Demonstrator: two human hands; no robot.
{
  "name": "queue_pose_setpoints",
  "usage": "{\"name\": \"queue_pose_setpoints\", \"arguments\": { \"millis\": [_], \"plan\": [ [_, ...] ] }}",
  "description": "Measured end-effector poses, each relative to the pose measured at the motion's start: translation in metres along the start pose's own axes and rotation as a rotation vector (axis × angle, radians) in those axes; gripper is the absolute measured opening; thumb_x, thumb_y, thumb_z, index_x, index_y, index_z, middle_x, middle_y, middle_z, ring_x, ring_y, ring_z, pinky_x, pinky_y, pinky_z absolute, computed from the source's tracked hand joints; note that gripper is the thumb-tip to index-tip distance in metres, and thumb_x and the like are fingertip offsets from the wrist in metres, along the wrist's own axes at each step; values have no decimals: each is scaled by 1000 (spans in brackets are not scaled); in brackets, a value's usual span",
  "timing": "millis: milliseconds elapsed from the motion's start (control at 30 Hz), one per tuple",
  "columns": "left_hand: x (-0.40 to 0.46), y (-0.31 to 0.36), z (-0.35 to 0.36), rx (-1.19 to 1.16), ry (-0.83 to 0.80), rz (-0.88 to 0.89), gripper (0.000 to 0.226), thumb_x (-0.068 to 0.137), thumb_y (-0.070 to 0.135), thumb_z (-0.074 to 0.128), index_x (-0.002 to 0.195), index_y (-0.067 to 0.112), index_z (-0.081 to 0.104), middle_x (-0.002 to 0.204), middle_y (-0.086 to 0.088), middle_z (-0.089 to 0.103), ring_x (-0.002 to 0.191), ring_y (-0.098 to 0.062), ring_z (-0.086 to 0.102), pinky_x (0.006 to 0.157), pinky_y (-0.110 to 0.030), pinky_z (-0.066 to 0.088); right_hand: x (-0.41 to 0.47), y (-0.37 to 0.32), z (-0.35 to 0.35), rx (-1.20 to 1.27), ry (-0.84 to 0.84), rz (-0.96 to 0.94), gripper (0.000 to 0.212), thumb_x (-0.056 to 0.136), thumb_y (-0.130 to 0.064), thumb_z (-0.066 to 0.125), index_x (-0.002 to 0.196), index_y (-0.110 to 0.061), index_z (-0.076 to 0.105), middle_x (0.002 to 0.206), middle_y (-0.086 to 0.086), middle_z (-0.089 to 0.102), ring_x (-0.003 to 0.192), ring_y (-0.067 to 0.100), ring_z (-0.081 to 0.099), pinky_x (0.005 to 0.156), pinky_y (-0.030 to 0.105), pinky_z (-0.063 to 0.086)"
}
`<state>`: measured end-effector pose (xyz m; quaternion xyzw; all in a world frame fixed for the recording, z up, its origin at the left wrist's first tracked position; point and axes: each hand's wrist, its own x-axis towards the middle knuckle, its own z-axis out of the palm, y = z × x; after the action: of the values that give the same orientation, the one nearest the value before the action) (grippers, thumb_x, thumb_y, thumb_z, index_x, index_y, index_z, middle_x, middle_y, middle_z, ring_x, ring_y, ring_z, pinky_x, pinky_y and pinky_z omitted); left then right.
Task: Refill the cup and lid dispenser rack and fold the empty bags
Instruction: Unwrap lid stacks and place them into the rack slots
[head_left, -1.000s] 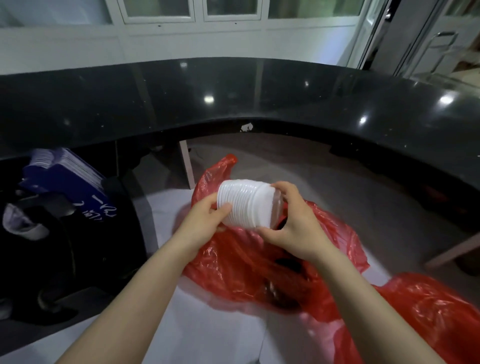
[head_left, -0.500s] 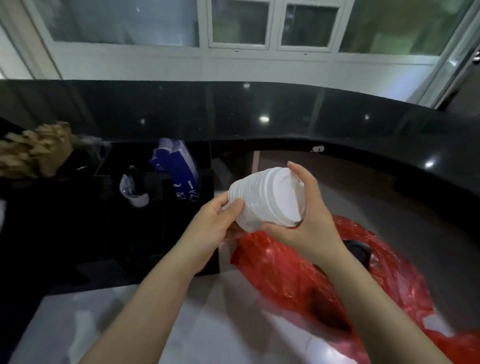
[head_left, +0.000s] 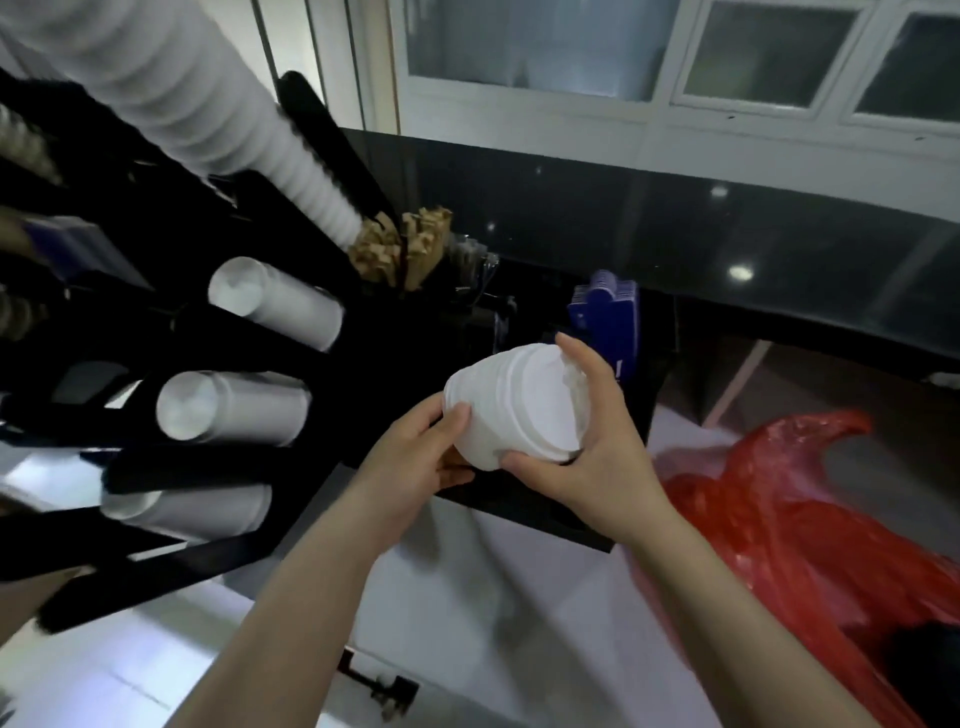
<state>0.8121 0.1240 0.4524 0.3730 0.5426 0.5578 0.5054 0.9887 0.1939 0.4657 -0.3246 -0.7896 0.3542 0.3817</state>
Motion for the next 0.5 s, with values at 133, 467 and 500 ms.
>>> {"name": "queue_pose_setpoints", "arguments": {
  "millis": [133, 467, 500],
  "plan": [
    [-20, -8, -22, -64, -26, 0, 32, 80, 55, 57, 106, 39, 67, 109, -1, 70, 96, -16, 68, 73, -26, 52, -12, -15, 23, -1, 15, -17, 98, 58, -49, 80, 141, -39, 29, 139, -16, 34, 127, -1, 35, 107, 27, 36],
    [-106, -27, -86, -258, -344, -169, 36, 85, 32, 57, 117, 17, 61, 105, -2, 70, 95, -19, 67, 82, -31, 55, -119, -82, 101, -111, 282, 93, 102, 60, -36, 89, 144, -33, 31, 142, -18, 33, 130, -6, 31, 100, 3, 24],
    [-118, -30, -96, -252, -373, -195, 31, 91, 29, 53, 119, 16, 60, 108, -3, 69, 97, -21, 65, 86, -34, 53, -134, -92, 115, -117, 297, 120, 101, 60, -42, 86, 144, -31, 30, 143, -18, 33, 131, -7, 30, 99, 2, 24]
  ]
}}
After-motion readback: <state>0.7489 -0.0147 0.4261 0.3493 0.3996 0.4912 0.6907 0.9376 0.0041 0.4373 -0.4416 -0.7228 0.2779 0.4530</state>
